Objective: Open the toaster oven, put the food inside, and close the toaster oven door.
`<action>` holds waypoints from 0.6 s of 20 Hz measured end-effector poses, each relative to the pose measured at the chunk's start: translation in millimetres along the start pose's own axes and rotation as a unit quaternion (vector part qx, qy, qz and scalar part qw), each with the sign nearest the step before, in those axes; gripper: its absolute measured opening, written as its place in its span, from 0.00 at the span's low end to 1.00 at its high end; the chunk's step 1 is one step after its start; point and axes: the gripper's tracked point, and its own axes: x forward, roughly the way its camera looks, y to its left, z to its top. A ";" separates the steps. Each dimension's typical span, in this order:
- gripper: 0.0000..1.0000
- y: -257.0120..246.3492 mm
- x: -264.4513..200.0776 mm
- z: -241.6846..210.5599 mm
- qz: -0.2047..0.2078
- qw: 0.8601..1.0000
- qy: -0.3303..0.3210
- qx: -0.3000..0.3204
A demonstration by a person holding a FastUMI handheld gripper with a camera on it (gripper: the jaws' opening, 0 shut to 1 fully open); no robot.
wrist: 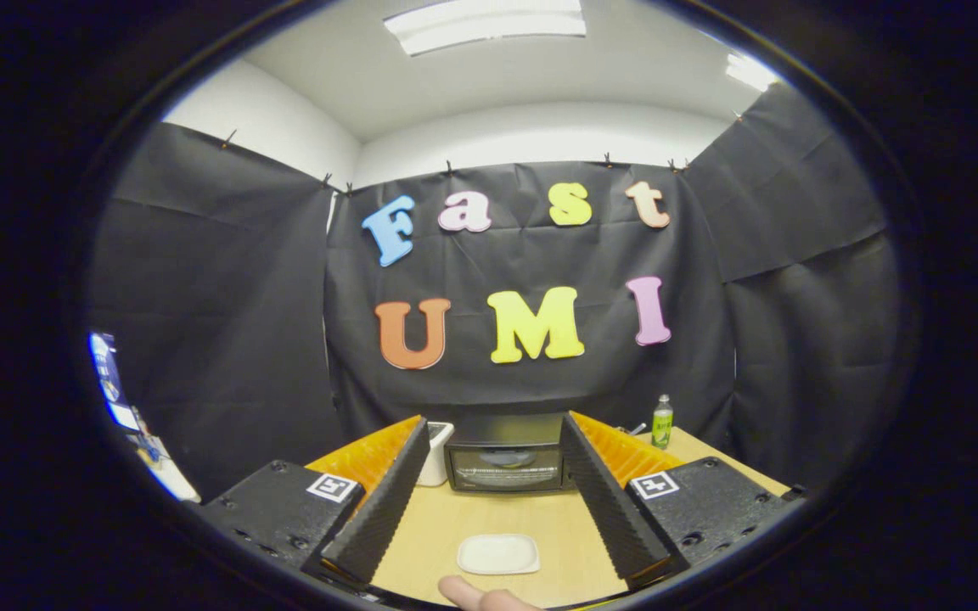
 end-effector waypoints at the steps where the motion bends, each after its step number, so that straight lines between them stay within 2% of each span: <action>1: 1.00 -2.2 -5.6 0.3 0.000 1.000 -0.002 -0.006; 5: 1.00 -1.8 -12.8 -8.3 0.008 1.000 -0.005 -0.025; 9: 1.00 -1.4 -1.9 -30.4 0.015 0.999 0.029 -0.013; 12: 1.00 -14.1 4.7 -32.5 0.002 0.999 0.034 0.000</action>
